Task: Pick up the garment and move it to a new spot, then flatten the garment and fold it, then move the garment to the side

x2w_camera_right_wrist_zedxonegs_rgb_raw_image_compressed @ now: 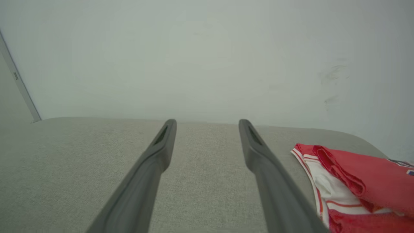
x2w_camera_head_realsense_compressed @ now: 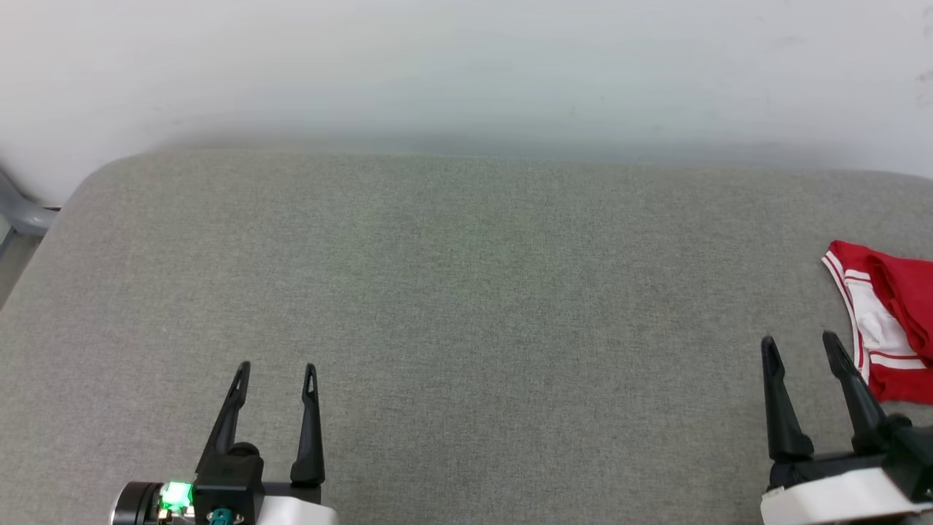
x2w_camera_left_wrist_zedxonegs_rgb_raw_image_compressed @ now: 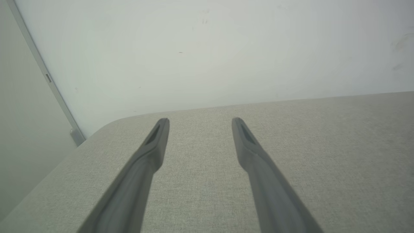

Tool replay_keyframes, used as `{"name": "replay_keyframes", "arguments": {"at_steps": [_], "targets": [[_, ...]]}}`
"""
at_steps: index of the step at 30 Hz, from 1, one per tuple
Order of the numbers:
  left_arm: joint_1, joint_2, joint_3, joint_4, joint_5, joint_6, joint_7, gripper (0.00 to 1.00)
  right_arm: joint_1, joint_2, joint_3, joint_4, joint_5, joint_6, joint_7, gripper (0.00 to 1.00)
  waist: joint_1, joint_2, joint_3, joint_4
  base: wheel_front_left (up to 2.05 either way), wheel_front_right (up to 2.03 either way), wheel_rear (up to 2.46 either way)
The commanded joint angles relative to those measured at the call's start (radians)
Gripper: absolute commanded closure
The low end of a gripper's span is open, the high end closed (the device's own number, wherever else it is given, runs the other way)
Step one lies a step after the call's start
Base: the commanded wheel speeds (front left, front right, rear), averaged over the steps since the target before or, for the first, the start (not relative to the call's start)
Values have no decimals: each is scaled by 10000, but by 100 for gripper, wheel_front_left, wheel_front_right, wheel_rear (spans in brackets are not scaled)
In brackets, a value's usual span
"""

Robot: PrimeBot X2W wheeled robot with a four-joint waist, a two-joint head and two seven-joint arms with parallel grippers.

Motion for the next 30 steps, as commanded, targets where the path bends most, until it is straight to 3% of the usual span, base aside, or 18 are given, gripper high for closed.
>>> {"name": "replay_keyframes", "arguments": {"at_steps": [1, 21, 22, 26, 30], "targets": [[164, -35, 60, 2, -54, -114, -23, 0, 286, 135, -94, -81, -21, -12, -77, 0, 2, 0, -77, 4, 0, 0, 0], [373, -202, 406, 152, 22, -700, -23, 0, 1035, 379, -246, -221, -76, -12, -154, 0, 2, 0, -255, -129, 0, 0, 0], [331, -177, 370, 142, -13, -699, 1, 100, 905, 322, -247, -200, 1, 0, -121, 100, 2, 0, -254, -131, 0, 0, 0], [410, -239, 280, 515, -65, -702, 52, 100, 983, 324, -213, 177, 86, 2, -96, 100, 2, 0, -256, -133, 0, 0, 0], [333, -235, 341, 539, -1007, -796, 190, 100, 870, 290, -166, 270, 966, 1, 61, 100, 2, 0, -262, -144, 0, 0, 0]]}}
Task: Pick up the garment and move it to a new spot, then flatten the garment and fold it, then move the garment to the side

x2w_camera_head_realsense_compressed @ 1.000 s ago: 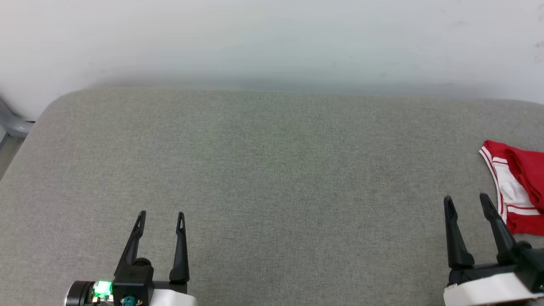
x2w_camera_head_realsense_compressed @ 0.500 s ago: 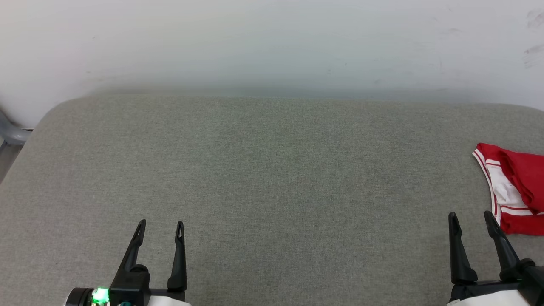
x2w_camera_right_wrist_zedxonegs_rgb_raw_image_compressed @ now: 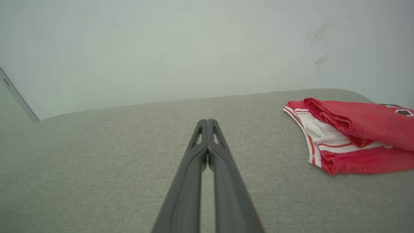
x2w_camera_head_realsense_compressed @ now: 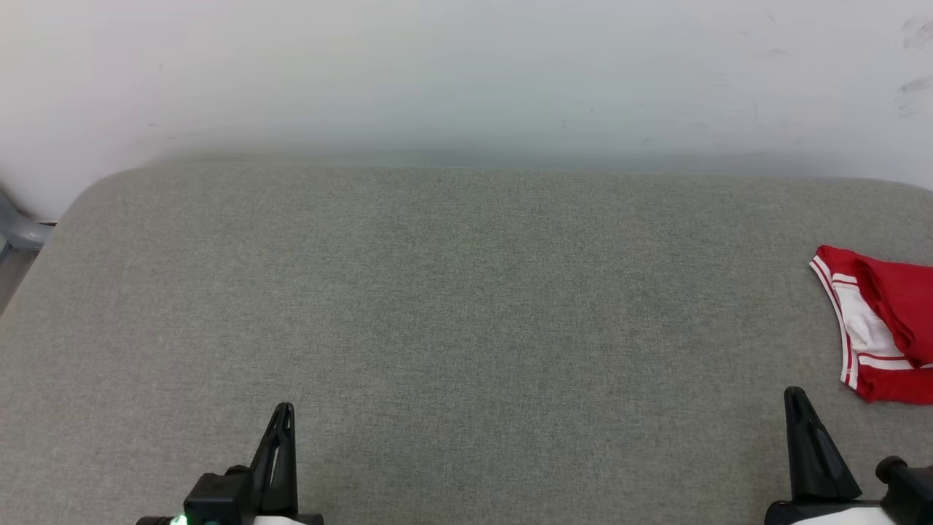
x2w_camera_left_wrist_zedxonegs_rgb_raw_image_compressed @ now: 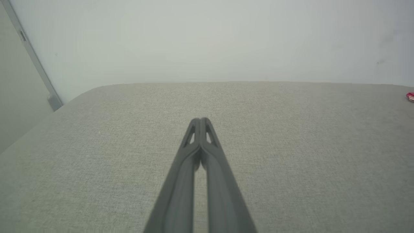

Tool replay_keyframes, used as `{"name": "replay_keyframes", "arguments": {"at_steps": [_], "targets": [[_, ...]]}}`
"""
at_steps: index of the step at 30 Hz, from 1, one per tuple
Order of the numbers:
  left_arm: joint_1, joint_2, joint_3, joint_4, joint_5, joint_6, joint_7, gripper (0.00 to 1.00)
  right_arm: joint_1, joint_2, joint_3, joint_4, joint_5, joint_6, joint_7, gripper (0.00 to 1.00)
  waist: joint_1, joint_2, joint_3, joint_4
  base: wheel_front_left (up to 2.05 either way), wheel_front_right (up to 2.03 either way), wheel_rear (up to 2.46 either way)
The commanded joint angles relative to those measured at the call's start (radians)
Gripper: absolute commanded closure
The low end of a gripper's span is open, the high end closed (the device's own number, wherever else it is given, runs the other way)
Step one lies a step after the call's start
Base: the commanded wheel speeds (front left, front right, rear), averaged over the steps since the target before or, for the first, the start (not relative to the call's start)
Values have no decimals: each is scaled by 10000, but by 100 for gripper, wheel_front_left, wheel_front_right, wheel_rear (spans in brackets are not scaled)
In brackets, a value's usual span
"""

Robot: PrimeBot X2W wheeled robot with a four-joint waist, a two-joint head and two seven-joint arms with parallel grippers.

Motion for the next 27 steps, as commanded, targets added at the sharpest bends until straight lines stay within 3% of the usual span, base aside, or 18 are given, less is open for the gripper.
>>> {"name": "replay_keyframes", "arguments": {"at_steps": [1, 27], "targets": [[-182, 58, 72, -113, -530, -72, 72, 100, -157, -48, 14, -84, 514, -1, 86, 100, 0, 0, -2, -4, 0, 0, 0], [-984, 55, 495, 706, -5560, -808, 978, 100, -982, -220, 164, 660, 5200, -3, 1043, 100, 0, 0, -53, -73, 0, 0, 0]]}}
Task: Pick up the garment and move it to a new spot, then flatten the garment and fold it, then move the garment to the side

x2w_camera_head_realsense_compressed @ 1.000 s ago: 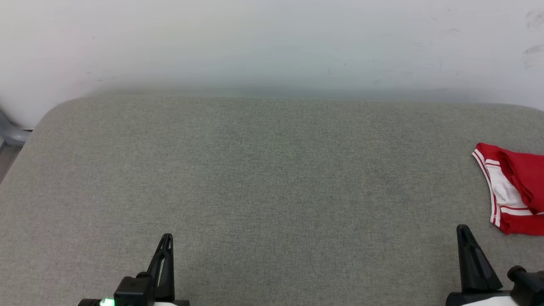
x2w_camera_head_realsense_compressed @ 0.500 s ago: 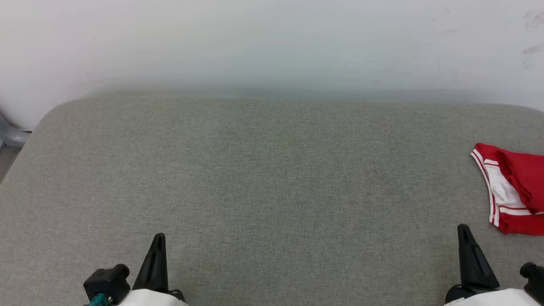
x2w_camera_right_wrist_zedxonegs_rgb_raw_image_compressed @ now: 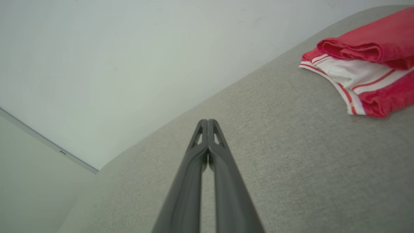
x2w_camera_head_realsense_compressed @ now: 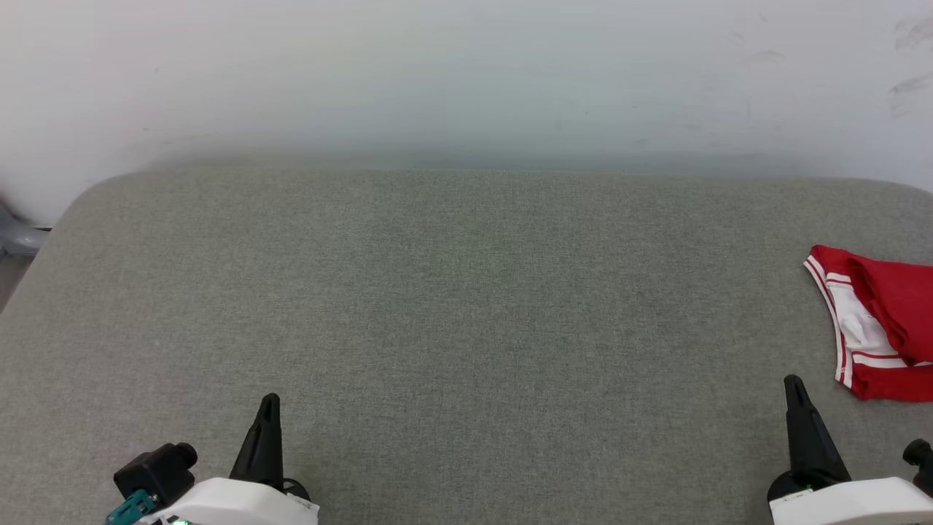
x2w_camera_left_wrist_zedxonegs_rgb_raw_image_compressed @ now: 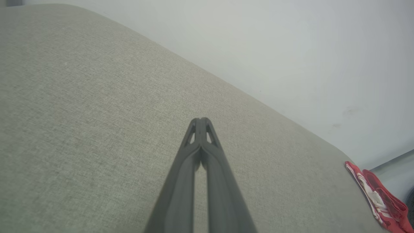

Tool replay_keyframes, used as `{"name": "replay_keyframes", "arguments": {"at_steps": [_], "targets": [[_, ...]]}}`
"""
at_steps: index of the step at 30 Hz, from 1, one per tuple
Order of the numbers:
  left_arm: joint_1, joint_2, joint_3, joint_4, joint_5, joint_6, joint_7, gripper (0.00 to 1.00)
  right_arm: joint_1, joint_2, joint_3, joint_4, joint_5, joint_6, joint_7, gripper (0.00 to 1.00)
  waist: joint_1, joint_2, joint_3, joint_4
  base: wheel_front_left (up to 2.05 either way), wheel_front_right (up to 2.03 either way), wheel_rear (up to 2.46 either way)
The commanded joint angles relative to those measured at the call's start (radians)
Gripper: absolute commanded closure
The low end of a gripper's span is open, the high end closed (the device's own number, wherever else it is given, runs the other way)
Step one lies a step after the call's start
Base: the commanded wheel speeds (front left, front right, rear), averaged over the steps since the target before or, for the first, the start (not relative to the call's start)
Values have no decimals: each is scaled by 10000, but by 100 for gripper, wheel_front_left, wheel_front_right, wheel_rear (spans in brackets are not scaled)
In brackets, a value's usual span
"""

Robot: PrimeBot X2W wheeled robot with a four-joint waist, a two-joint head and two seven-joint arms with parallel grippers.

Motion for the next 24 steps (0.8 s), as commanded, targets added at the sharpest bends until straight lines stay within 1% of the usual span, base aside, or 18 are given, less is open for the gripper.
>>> {"name": "replay_keyframes", "arguments": {"at_steps": [1, 24], "targets": [[-277, 48, 97, -72, -435, -93, 69, 100, -352, -114, 12, -63, 415, -3, 81, 100, 0, 0, -3, -4, 0, 0, 0], [-760, -55, 494, 347, -3699, -560, 759, 100, -872, -152, 22, 429, 3470, -5, 797, 100, 0, 0, -46, -65, 0, 0, 0]]}}
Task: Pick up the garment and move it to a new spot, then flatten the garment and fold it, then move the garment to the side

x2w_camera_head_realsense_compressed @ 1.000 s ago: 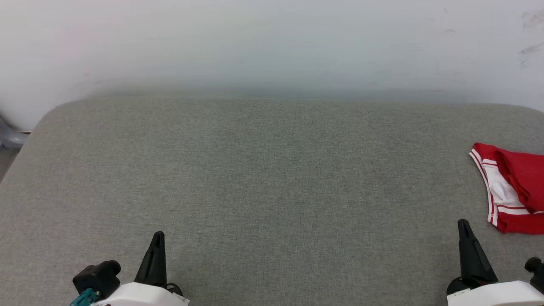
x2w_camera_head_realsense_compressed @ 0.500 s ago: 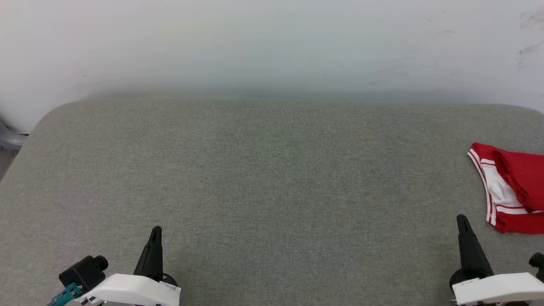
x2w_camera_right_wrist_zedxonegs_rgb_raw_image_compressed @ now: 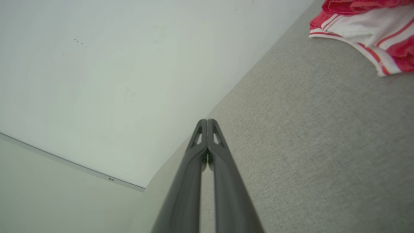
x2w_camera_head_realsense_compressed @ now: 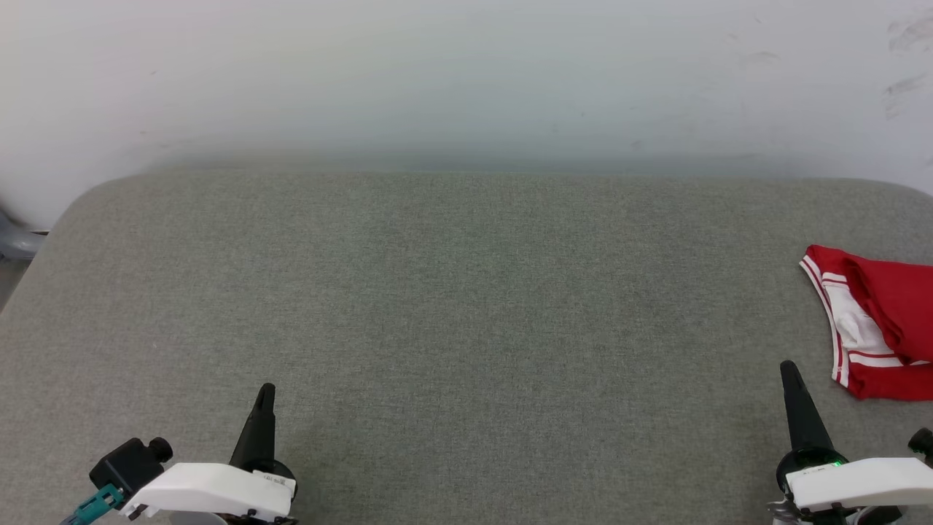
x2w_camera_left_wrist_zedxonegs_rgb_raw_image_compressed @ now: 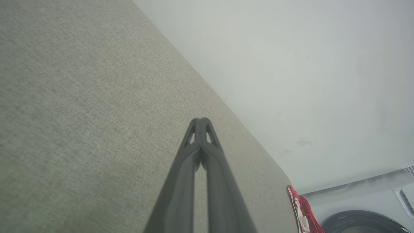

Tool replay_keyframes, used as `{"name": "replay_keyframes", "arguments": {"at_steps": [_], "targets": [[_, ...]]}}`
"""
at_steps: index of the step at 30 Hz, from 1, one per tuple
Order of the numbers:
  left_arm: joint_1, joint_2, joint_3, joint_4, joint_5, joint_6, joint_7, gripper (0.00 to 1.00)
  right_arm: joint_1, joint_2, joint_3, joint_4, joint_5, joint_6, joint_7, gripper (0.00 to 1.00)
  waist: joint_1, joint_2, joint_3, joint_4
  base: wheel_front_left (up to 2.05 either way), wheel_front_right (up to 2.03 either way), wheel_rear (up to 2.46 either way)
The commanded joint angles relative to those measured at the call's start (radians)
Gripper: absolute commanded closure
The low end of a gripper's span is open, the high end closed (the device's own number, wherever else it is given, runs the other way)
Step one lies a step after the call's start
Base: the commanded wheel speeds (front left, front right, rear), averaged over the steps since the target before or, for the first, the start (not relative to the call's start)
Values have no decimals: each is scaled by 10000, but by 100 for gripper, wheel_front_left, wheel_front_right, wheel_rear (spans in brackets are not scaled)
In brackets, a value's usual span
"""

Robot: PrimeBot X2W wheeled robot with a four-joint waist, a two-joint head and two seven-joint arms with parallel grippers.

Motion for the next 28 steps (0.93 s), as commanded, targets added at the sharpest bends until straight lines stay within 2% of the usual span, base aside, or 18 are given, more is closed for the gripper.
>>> {"name": "replay_keyframes", "arguments": {"at_steps": [1, 28], "targets": [[-284, 0, 74, -36, -378, -87, 80, 100, -275, -90, 3, -22, 357, -1, 73, 100, 0, 0, -4, -5, 0, 0, 0], [-696, -148, 513, 375, -3201, -512, 760, 100, -724, -73, -53, 424, 3022, -3, 756, 100, 0, 0, -53, -74, 0, 0, 0]]}}
